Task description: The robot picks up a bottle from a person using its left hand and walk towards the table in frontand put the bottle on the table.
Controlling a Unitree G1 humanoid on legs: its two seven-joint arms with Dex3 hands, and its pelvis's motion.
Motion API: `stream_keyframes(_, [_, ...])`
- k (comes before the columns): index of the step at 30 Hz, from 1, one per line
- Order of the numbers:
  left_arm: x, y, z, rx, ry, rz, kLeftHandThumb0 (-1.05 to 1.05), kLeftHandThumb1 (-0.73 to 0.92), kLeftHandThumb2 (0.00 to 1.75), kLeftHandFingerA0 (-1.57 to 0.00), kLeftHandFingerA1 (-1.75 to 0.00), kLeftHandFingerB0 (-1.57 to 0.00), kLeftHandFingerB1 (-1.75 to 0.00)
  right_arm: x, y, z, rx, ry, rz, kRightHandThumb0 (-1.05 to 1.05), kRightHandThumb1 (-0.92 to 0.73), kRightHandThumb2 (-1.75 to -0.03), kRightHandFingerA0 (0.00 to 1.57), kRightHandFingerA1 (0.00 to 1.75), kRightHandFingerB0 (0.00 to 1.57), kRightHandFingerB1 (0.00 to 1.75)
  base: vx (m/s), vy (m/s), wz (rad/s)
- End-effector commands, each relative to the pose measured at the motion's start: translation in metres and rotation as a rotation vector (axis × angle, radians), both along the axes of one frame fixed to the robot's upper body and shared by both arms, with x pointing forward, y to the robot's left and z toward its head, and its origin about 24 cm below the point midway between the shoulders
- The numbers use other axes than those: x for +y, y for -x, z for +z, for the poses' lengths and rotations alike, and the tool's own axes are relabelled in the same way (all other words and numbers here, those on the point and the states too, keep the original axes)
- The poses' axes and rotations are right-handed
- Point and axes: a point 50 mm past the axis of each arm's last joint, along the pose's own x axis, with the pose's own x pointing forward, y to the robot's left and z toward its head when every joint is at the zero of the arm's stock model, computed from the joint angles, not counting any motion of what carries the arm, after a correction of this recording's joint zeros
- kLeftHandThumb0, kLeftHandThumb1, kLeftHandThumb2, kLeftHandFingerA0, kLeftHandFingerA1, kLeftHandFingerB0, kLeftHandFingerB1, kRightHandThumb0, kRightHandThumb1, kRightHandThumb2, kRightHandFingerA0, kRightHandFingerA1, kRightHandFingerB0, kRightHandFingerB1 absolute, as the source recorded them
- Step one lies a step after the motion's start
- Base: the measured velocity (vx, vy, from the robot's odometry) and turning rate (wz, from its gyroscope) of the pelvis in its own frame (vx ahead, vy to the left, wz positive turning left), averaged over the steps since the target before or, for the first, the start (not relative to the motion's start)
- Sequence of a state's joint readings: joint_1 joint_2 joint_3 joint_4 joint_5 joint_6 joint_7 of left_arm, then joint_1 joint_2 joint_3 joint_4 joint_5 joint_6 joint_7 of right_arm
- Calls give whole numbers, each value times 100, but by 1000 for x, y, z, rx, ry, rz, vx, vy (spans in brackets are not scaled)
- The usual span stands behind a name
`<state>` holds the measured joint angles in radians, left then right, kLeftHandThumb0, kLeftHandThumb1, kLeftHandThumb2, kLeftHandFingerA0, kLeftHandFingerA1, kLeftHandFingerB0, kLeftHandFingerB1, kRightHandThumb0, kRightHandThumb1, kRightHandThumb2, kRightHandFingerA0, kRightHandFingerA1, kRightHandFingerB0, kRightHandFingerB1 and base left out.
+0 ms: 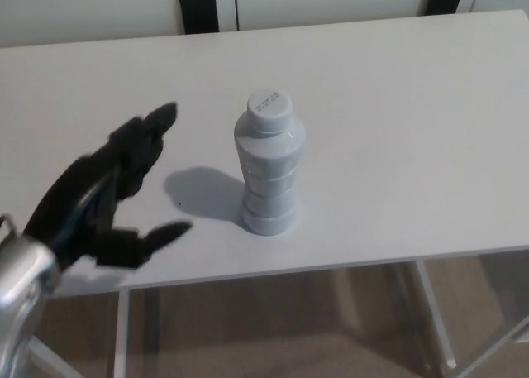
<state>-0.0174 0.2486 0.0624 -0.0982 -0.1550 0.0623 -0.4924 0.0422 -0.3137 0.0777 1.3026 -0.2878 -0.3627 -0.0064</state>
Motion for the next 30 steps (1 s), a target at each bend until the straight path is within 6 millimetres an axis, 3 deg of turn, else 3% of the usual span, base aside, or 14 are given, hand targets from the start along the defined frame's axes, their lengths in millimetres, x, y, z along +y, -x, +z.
stream_keyframes(1, [16, 100, 49, -209, 118, -73, -97, 47, 60, 0, 0, 0, 0, -9, -4, 5, 15, 34, 29, -64, -84, -66, 44, 38, 40, 36, 0, 0, 0])
stream_keyframes(6, [19, 163, 55, -239, 251, -109, -82, 49, 87, -7, 0, 0, -3, -12, -8, 7, 0, 44, 41, -67, -85, -66, 53, 43, 44, 37, 0, 0, 0])
stream_keyframes(7, [22, 172, 53, -244, 278, -108, -65, 37, 82, -1, -31, 0, -24, -12, -11, 8, -4, 55, 50, -60, -68, -108, 49, 61, 24, 47, 0, 0, 0])
stream_keyframes(9, [28, 186, 44, -220, 340, -83, -71, 48, 57, -10, -29, -11, -29, -11, -18, 9, -16, 69, 71, -65, -86, -66, 50, 42, 39, 36, 0, 0, 0])
stream_keyframes(14, [45, 209, 6, -28, 406, 14, -68, 50, 56, -34, -40, -38, -33, -11, -20, 10, -24, 72, 92, -68, -79, -69, 51, 43, 41, 37, 0, 0, 0])
stream_keyframes(15, [49, 218, -10, 77, 401, 59, -75, 42, 62, -40, -41, -46, -38, -13, -19, 11, -17, 73, 89, -61, -68, -107, 47, 59, 26, 47, 0, 0, 0])
stream_keyframes(16, [50, 220, -15, 105, 393, 70, -69, 48, 56, -46, -40, -49, -36, -14, -19, 11, -14, 74, 88, -65, -84, -66, 46, 39, 39, 35, 0, 0, 0])
stream_keyframes(19, [53, 220, -45, 236, 346, 85, -68, 41, 81, -41, -53, -35, -46, -16, -21, 13, -13, 90, 103, -66, -84, -66, 46, 40, 39, 35, 0, 0, 0])
stream_keyframes(20, [55, 217, -57, 275, 319, 94, -73, 44, 81, -38, -52, -36, -46, -16, -23, 13, -14, 95, 110, -61, -66, -106, 38, 56, 23, 47, 0, 0, 0])
stream_keyframes(22, [56, 212, -71, 300, 255, 116, -74, 45, 82, -38, -52, -36, -45, -15, -24, 13, -15, 94, 112, -65, -85, -66, 44, 39, 39, 35, 0, 0, 0])
stream_keyframes(23, [58, 208, -85, 334, 170, 144, -70, 44, 65, -37, -42, -38, -39, -15, -24, 13, -11, 93, 115, -61, -67, -106, 38, 56, 22, 47, 0, 0, 0])
stream_keyframes(25, [61, 202, -101, 368, 71, 164, -70, 44, 65, -37, -42, -38, -39, -14, -24, 12, -5, 91, 120, -61, -67, -106, 38, 56, 22, 47, 0, 0, 0])
stream_keyframes(26, [62, 203, -111, 403, 14, 177, -66, 52, 58, -40, -38, -39, -34, -14, -22, 12, 0, 88, 124, -64, -85, -66, 44, 39, 39, 35, 0, 0, 0])
stream_keyframes(30, [67, 178, -153, 564, -129, 264, -63, 63, 59, -29, -34, -35, -34, -16, -23, 13, 4, 99, 128, -65, -87, -66, 46, 39, 38, 35, 0, 0, 0])
